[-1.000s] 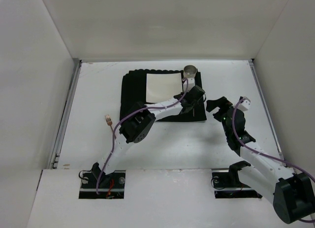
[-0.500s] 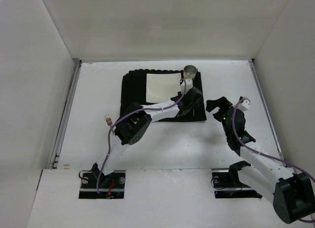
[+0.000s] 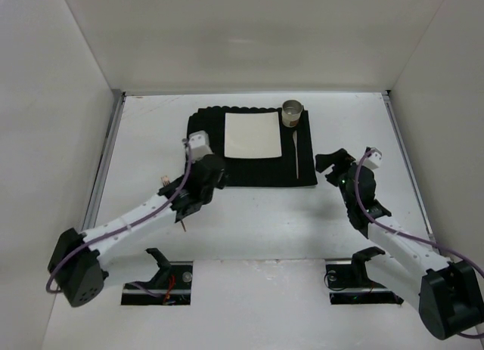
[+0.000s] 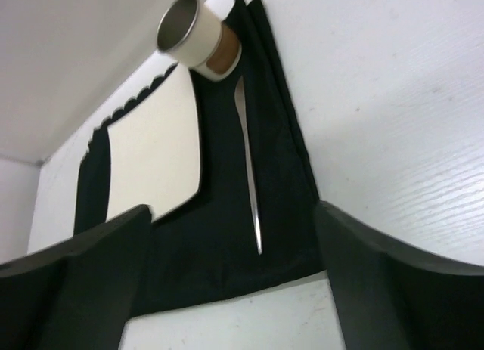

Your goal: Set the dinner table for one person

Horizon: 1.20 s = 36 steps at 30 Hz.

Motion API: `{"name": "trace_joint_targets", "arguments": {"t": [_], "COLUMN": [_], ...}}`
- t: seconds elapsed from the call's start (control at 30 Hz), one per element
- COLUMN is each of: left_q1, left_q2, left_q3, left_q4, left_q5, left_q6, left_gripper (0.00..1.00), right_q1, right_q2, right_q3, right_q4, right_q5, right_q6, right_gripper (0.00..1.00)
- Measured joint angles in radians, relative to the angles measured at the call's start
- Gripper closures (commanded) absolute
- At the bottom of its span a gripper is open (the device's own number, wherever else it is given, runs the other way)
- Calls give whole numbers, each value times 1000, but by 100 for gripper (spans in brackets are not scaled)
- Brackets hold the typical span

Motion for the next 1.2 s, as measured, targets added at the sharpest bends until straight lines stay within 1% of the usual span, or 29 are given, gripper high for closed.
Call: {"name": "trace_joint_targets", "arguments": {"t": [0.03,0.1,0.17,0.2,0.3,0.4,0.47,0.67,0.7,0.83,0.97,1.07,1.2], "left_q1": [33,123,209,248,317,352,356,359,360,372,385,389,381], "left_q2": [-50,-142,-215,-246,-304,-287,-247,-134,-124,-101,-97,-106,-224], "left_q3": [-49,-161,-254,-293,-357,-367,-370,-401,-406,-426,-434,-441,-445], "left_q4": [-45,-156,-271,-324,-417,-447,-437,-374,-360,-312,-263,-237,-260], "left_q5": [-15,-31,-37,-37,-26,-13,-9,16,19,28,36,49,68], "left_q6": [-12,-45,-82,-98,-146,-184,-201,-217,-220,-229,-224,-216,-176], "left_gripper": [64,62,62,62,62,63,64,68,70,85,96,98,99], "right_q1": [2,5,8,8,18,28,32,37,42,61,67,67,67], "right_q2": [8,19,30,35,54,73,77,72,72,89,98,98,98], "right_q3": [0,0,0,0,0,0,0,0,0,0,0,0,0], "right_q4": [6,17,37,46,56,57,56,60,61,69,71,71,72], "right_q5": [-14,-45,-69,-79,-107,-124,-134,-139,-138,-139,-139,-139,-138], "right_q6": [-3,-5,-4,-3,0,-2,-4,-13,-15,-23,-27,-27,-27], "right_gripper": [27,62,82,84,84,81,78,76,76,74,74,73,71]}}
